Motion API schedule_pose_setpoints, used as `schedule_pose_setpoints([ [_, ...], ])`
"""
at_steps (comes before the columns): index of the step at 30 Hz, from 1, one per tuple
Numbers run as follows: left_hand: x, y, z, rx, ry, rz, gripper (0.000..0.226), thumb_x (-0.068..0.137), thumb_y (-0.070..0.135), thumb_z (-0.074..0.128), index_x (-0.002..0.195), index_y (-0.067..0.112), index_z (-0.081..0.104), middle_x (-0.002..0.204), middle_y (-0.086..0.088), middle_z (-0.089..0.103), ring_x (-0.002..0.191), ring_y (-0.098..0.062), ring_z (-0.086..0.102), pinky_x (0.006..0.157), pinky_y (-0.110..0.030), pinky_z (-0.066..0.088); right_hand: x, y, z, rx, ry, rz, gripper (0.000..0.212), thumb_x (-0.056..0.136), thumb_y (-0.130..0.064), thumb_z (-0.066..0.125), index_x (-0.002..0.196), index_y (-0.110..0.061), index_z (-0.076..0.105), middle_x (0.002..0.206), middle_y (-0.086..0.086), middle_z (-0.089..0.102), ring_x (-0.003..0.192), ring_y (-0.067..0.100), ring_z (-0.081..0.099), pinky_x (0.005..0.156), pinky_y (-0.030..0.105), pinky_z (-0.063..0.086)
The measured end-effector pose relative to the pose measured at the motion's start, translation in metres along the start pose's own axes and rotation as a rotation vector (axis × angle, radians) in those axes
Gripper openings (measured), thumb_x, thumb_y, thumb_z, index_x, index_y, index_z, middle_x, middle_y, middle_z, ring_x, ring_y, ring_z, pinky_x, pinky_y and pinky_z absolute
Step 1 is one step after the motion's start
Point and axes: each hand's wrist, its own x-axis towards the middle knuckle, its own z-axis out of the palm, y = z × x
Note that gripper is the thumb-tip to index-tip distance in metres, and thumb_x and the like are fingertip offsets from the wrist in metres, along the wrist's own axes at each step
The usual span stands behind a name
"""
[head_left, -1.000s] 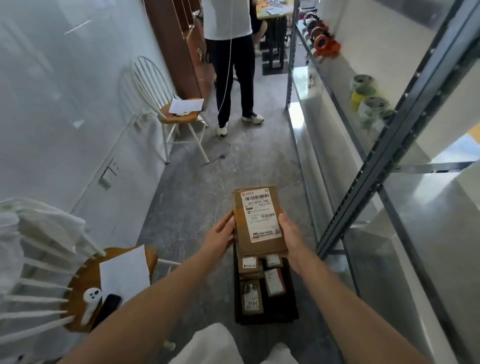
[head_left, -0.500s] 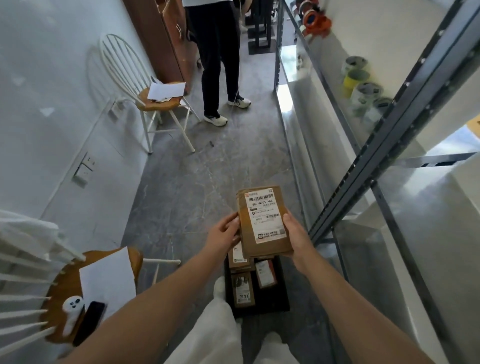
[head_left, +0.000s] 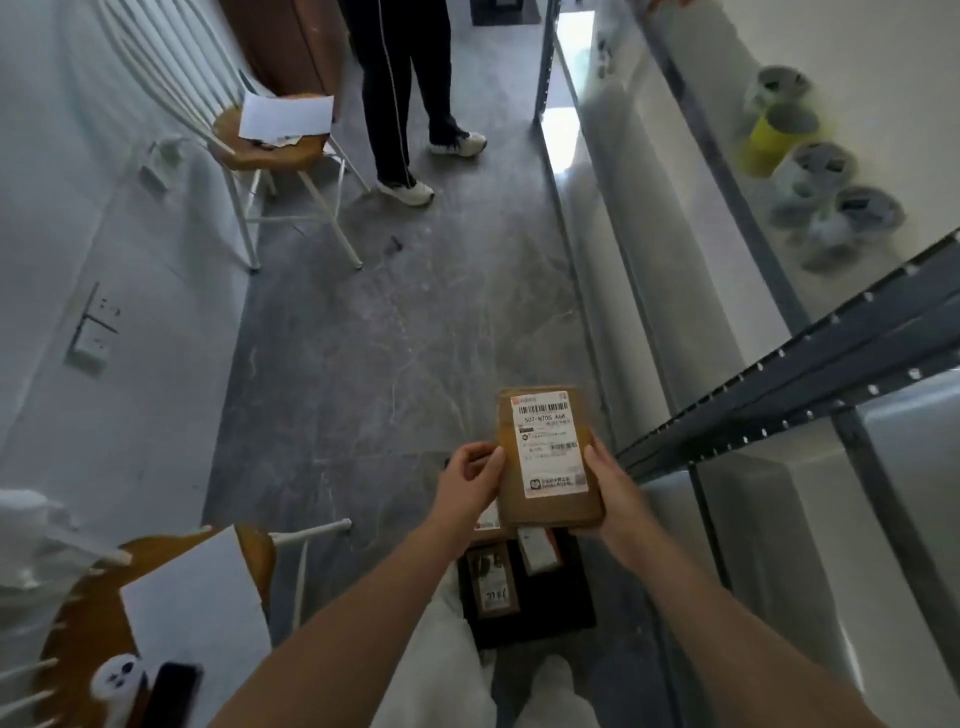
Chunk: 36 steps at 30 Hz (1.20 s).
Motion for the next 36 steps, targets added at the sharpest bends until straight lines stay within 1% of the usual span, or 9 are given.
schedule_pose_setpoints([
  [6,0.053,-0.009,-0.041,0.129,-0.159,-0.118,0.030,0.082,0.042,0.073,0.106,0.027,0.063,0.115,0.000,0.069,0.099,-0.015,0.070,0.078,-0.032,0.060,0.040,0.025,0.025,0.012,0.117,0.094,0.032,0.101,-0.042,0.044,0.131,-0.048,0.052,0.115,-0.004,0.072,0.102,0.026,0.068,0.082,0.052,0.052],
  [10,0.079,-0.023,-0.043,0.178,-0.209,-0.196,0.023,0.089,0.029,0.070,0.108,0.020,0.061,0.119,-0.005,0.066,0.106,-0.021,0.068,0.086,-0.045,0.059,0.063,0.035,0.022,0.030,0.180,0.135,0.038,0.100,-0.041,0.048,0.137,-0.044,0.049,0.122,0.001,0.068,0.109,0.031,0.064,0.095,0.063,0.046],
  [16,0.111,-0.043,-0.026,0.287,-0.301,-0.257,0.042,0.095,0.015,0.061,0.137,0.018,0.053,0.124,0.002,0.061,0.112,-0.012,0.060,0.084,-0.021,0.055,0.096,0.070,0.001,0.003,0.253,0.178,0.039,0.097,-0.044,0.049,0.136,-0.051,0.046,0.115,-0.009,0.071,0.106,0.025,0.066,0.084,0.051,0.053],
  [20,0.138,-0.080,-0.025,0.353,-0.438,-0.344,0.064,0.091,-0.003,0.060,0.145,0.027,0.041,0.115,0.023,0.057,0.098,0.013,0.055,0.077,-0.008,0.050,0.132,0.111,-0.024,0.074,0.270,0.247,0.054,0.099,-0.013,0.049,0.147,-0.035,0.038,0.126,0.006,0.066,0.109,0.032,0.063,0.096,0.058,0.047],
  [23,0.167,-0.108,-0.024,0.386,-0.569,-0.378,0.077,0.088,-0.007,0.061,0.150,0.026,0.030,0.133,0.020,0.049,0.118,0.005,0.051,0.091,-0.014,0.048,0.167,0.139,-0.049,-0.010,0.231,0.250,0.059,0.098,-0.003,0.048,0.149,-0.030,0.034,0.141,0.012,0.054,0.117,0.032,0.058,0.103,0.054,0.044],
  [27,0.214,-0.156,-0.014,0.351,-0.515,-0.457,0.077,0.090,-0.009,0.057,0.147,0.036,0.029,0.134,0.011,0.052,0.123,-0.015,0.053,0.087,-0.021,0.053,0.226,0.176,-0.074,-0.072,0.248,0.297,0.057,0.099,-0.006,0.049,0.144,-0.040,0.040,0.129,0.002,0.063,0.105,0.020,0.065,0.083,0.039,0.055],
  [31,0.252,-0.213,-0.011,0.386,-0.408,-0.471,0.076,0.093,-0.003,0.057,0.144,0.046,0.030,0.122,0.013,0.058,0.118,-0.015,0.058,0.091,-0.029,0.056,0.279,0.207,-0.084,-0.175,0.144,0.256,0.065,0.100,-0.010,0.050,0.142,-0.058,0.032,0.137,-0.008,0.057,0.117,0.017,0.060,0.101,0.045,0.049],
  [34,0.277,-0.253,-0.011,0.346,-0.306,-0.511,0.075,0.094,-0.002,0.058,0.129,0.058,0.028,0.111,0.012,0.064,0.101,-0.009,0.063,0.070,-0.020,0.057,0.318,0.226,-0.087,-0.269,0.085,0.228,0.069,0.099,-0.011,0.052,0.141,-0.060,0.027,0.135,-0.014,0.052,0.108,0.000,0.057,0.082,0.020,0.053],
  [36,0.293,-0.274,-0.008,0.343,-0.228,-0.494,0.072,0.094,-0.001,0.058,0.132,0.055,0.032,0.113,0.005,0.067,0.102,-0.012,0.064,0.070,-0.020,0.057,0.342,0.238,-0.089,-0.310,0.087,0.209,0.071,0.099,-0.011,0.052,0.142,-0.060,0.025,0.133,-0.015,0.051,0.102,-0.005,0.054,0.074,0.014,0.048],
])
